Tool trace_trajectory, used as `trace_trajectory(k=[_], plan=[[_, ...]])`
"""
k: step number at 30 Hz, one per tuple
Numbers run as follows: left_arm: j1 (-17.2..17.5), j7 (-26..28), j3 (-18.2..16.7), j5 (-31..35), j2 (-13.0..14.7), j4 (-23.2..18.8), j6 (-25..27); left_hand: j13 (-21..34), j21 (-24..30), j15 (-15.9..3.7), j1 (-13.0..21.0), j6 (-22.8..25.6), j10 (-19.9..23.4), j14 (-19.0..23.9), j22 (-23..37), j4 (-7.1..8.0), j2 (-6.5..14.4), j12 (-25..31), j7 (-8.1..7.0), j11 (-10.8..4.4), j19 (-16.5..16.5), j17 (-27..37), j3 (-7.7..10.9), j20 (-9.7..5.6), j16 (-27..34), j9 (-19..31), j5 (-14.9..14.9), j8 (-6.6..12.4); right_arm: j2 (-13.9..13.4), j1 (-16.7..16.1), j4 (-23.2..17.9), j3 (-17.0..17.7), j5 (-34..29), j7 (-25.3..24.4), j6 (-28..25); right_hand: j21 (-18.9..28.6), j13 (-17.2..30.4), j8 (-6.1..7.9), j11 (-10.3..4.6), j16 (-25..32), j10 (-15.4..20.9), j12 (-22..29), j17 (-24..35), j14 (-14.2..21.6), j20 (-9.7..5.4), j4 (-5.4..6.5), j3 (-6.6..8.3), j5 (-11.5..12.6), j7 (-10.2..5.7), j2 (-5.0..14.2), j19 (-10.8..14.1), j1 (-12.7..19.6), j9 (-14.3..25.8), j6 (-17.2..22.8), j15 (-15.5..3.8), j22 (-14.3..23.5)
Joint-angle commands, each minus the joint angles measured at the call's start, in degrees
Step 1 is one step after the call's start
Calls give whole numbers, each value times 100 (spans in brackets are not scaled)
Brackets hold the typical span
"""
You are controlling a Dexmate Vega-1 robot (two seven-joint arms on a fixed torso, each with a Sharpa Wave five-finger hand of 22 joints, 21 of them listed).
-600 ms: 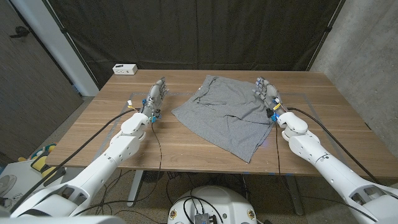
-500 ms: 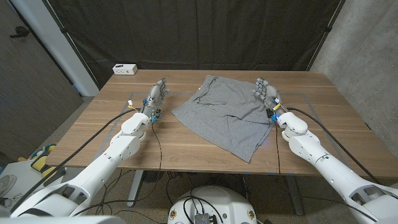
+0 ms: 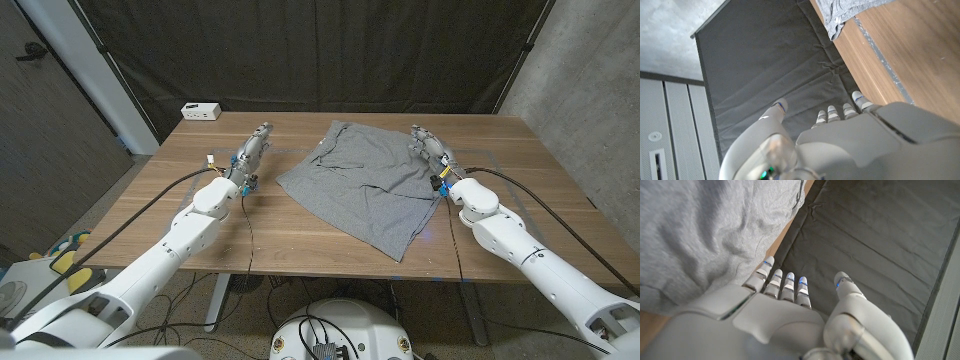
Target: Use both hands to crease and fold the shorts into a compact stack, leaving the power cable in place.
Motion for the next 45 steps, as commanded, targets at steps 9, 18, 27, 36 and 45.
trace_trajectory(k=[9, 18, 27, 36, 45], plan=[[96, 510, 160, 1596, 938, -1110, 562, 14, -73, 48, 418, 328, 382, 59, 7, -503, -119, 70, -127, -154, 158, 32, 13, 115, 47, 27, -127, 63, -819, -478, -1570, -25, -1407, -901, -819, 15, 30, 44, -25, 58, 197, 55, 33, 212, 62, -258, 40, -67, -17, -77, 60, 272, 35, 115, -106, 28], [164, 535, 147, 2161, 1385, -1693, 1021, 19, -102, 62, 619, 552, 580, 195, 14, -782, -235, 86, -171, -214, 251, 37, -8, 266, 55, 28, -152, 87, -1068, -728, -2187, 7, -2064, -1221, -1197, 24, 33, 68, -50, 83, 295, 73, 37, 332, 89, -378, 30, -92, -32, -155, 92, 376, 39, 211, -128, 30], [240, 481, 89, 2570, 1743, -2157, 1388, 24, -107, 126, 773, 771, 768, 359, 24, -990, -361, 107, -207, -292, 367, 41, -45, 415, 76, 32, -154, 117, -1239, -983, -2787, 11, -2768, -1508, -1698, 40, 40, 97, -65, 133, 444, 103, 48, 529, 146, -488, -9, -105, -22, -274, 141, 477, 44, 348, -203, 34], [287, 430, 73, 3055, 2041, -2577, 1679, 28, -110, 137, 892, 856, 817, 403, 28, -1114, -458, 92, -243, -316, 444, 44, -70, 469, 65, 35, -138, 121, -1349, -1181, -3273, -18, -3377, -1640, -2114, 55, 48, 107, -62, 162, 553, 121, 62, 655, 192, -539, -66, -96, -16, -396, 190, 533, 49, 433, -259, 39], [403, 398, 15, 3461, 2291, -2923, 1885, 32, -113, 142, 999, 918, 905, 435, 30, -1195, -571, 99, -273, -324, 513, 46, -107, 476, 58, 38, -115, 122, -1413, -1329, -3696, -116, -3994, -1686, -2595, 79, 60, 122, -77, 200, 678, 141, 78, 803, 184, -570, -108, -70, 12, -484, 269, 622, 56, 531, -377, 45]])
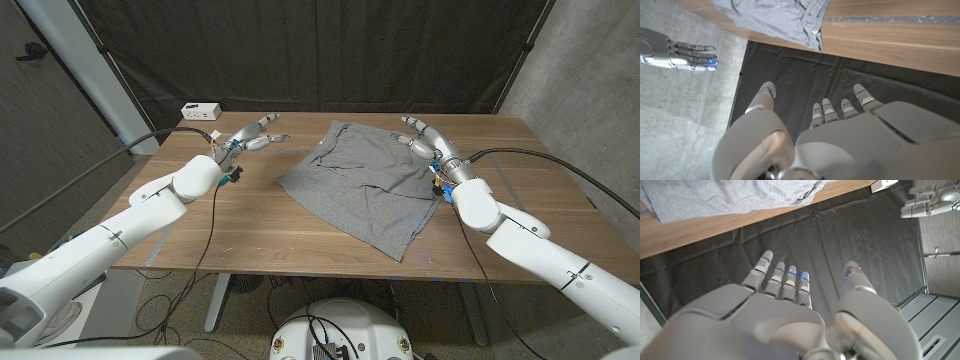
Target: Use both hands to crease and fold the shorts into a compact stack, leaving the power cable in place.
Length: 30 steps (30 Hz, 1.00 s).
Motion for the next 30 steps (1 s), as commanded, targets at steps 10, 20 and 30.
trace_trajectory(k=[10, 20, 30], plan=[[300, -107, -178, 959, 663, -848, 543, 40, -8, -46, 284, 274, 253, 108, 20, -86, -151, 42, -109, -79, 170, 33, -45, -10, 21, 15, 62, 96, -127, -362, -1061, -309, -1567, -144, -1216, 56, 48, 63, -24, 99, 245, 57, 49, 235, -30, -45, -44, 67, 15, -164, 126, 152, 37, 209, -179, 26], [408, -226, -303, 1216, 897, -1074, 656, 45, -19, -54, 449, 387, 399, 214, 21, -102, -222, 64, -148, -104, 230, 34, -65, 12, 38, 16, 105, 106, -143, -562, -1429, -428, -2162, -64, -1753, 55, 68, 107, -63, 160, 414, 85, 101, 373, -17, -37, -112, 113, -10, -244, 136, 264, 46, 422, -348, 34], [467, -455, -333, 1583, 1147, -1321, 796, 49, -34, -28, 585, 385, 442, 235, 22, -114, -301, 53, -197, -123, 264, 36, -90, 58, 26, 18, 145, 83, -127, -773, -1793, -674, -2885, 10, -2313, 93, 90, 144, -155, 253, 643, 137, 157, 557, -52, -41, -168, 179, -75, -317, 251, 426, 54, 613, -467, 43]])
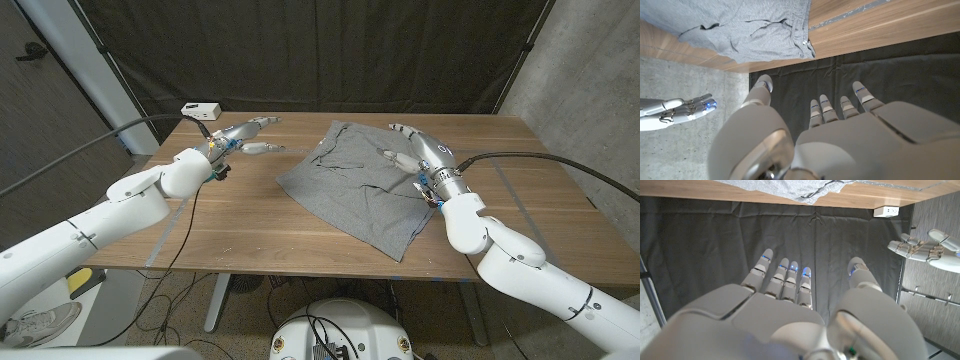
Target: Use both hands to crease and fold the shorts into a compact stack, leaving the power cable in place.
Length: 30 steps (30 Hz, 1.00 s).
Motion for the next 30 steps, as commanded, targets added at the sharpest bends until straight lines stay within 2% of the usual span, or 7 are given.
trace_trajectory(k=[1, 6, 13, 14, 16, 25, 30], plan=[[102, -245, -73, 434, 337, -344, 191, 22, -35, 11, 118, -3, 52, 10, 23, -21, -27, 8, -55, -37, 41, 8, 0, 22, 26, 19, 37, -7, 16, -255, -465, -234, -863, 122, -700, 53, 37, 59, -39, 66, 147, 58, 51, 134, -12, 11, -34, 71, -36, -24, 92, 138, 28, 150, -187, 17], [167, -296, -131, 561, 449, -438, 204, 24, -38, 15, 185, 39, 80, 16, 23, -23, -63, 7, -73, -50, 67, 9, -13, 17, 21, 20, 56, 1, 42, -310, -638, -458, -1405, 213, -1005, 61, 42, 70, -91, 82, 185, 59, 65, 160, -33, -2, -48, 93, -65, -53, 118, 209, 30, 205, -233, 19], [280, -298, -216, 813, 593, -572, 281, 26, -46, 4, 321, 93, 140, 35, 23, -22, -106, 7, -122, -88, 109, 9, -25, 12, 16, 22, 95, 4, 130, -420, -784, -578, -1795, 306, -1187, 63, 50, 91, -173, 96, 267, 69, 83, 178, -42, -23, -75, 131, -131, -117, 140, 342, 33, 306, -264, 22], [300, -288, -229, 852, 610, -589, 294, 27, -45, 13, 337, 103, 137, 36, 23, -22, -108, 4, -120, -77, 117, 9, -26, 18, 15, 23, 99, 6, 155, -383, -832, -660, -1958, 463, -1347, 62, 54, 88, -275, 112, 247, 47, 97, 197, -41, -15, -95, 151, -201, -137, 143, 401, 34, 334, -285, 24], [330, -306, -251, 909, 645, -624, 323, 27, -43, 18, 404, 134, 172, 53, 23, -20, -115, 7, -157, -89, 152, 9, -26, 22, 16, 24, 117, 10, 172, -420, -866, -674, -2021, 493, -1341, 68, 57, 86, -370, 137, 252, 37, 110, 240, -52, -6, -108, 168, -247, -142, 165, 453, 35, 358, -302, 26], [365, -518, -220, 1334, 805, -777, 496, 31, -59, 48, 767, 220, 292, 112, 18, -22, -158, 3, -186, -89, 261, 7, -32, 21, 12, 34, 196, 7, 292, -540, -1042, -839, -2482, 863, -1562, 78, 63, 76, -395, 178, 312, 38, 135, 303, -76, -6, -133, 205, -288, -164, 201, 584, 37, 387, -369, 29], [358, -576, -183, 1605, 852, -802, 545, 35, -77, 57, 1013, 309, 364, 151, 16, -20, -226, -4, -212, -85, 323, 7, -65, 35, 9, 40, 238, 16, 365, -590, -1139, -970, -2776, 1220, -1735, 83, 67, 71, -329, 235, 362, 42, 160, 404, -106, 9, -167, 227, -262, -185, 224, 648, 39, 417, -400, 32]])
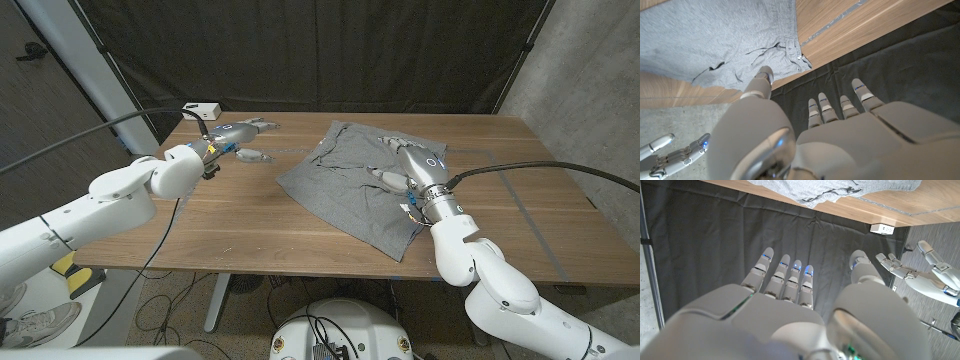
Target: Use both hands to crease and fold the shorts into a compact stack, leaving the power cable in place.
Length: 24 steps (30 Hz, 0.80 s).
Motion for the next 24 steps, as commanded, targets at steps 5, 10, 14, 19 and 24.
trace_trajectory(k=[5, 10, 14, 19, 24], plan=[[27, -248, 60, 759, 193, -140, 184, 31, -44, 47, 360, 164, 169, 116, 15, 5, -106, 11, -91, -37, 129, 8, -77, 41, 18, 17, 79, 34, 248, -234, -295, -317, -885, 739, -455, 40, 17, 13, 103, 94, 72, -22, 48, 157, -18, 23, -68, 52, 4, -11, 62, 146, 13, 43, -387, 35], [-5, -270, 93, 902, 165, -78, 135, 37, -65, 15, 619, 219, 276, 155, 15, 21, -201, 14, -147, -27, 199, 7, -146, -154, 11, 24, 133, 22, 345, -262, -328, -412, -1193, 997, -564, 37, 20, 11, 117, 109, 75, -27, 62, 170, -23, 36, -89, 59, 8, -20, 58, 158, 14, 56, -397, 36], [-74, -376, 187, 1165, 141, -79, 163, 40, -73, -23, 777, 252, 328, 179, 14, 28, -239, 11, -153, -53, 253, 6, -184, -192, 8, 29, 174, 15, 440, -296, -327, -496, -1461, 1176, -620, 32, 25, 21, 65, 146, 184, 4, 91, 210, -19, 58, -126, 74, 21, -24, 48, 185, 16, 117, -419, 39], [-112, -454, 251, 1356, 102, -35, 161, 42, -72, -43, 902, 302, 383, 223, 13, 33, -263, 15, -186, -98, 310, 4, -212, -140, 14, 34, 213, 19, 562, -342, -334, -548, -1736, 1482, -697, 27, 29, 31, 43, 165, 231, 14, 110, 222, -38, 66, -154, 84, 16, -37, 39, 208, 17, 167, -440, 40], [-156, -480, 315, 1548, 59, 30, 121, 46, -89, -85, 1053, 406, 478, 285, 13, 48, -290, 29, -212, -131, 340, 3, -259, -111, 21, 40, 264, 35, 659, -451, -335, -514, -1877, 1636, -691, 13, 34, 27, 43, 172, 242, 8, 128, 206, -45, 63, -198, 96, 6, -84, 5, 240, 18, 188, -448, 42]])
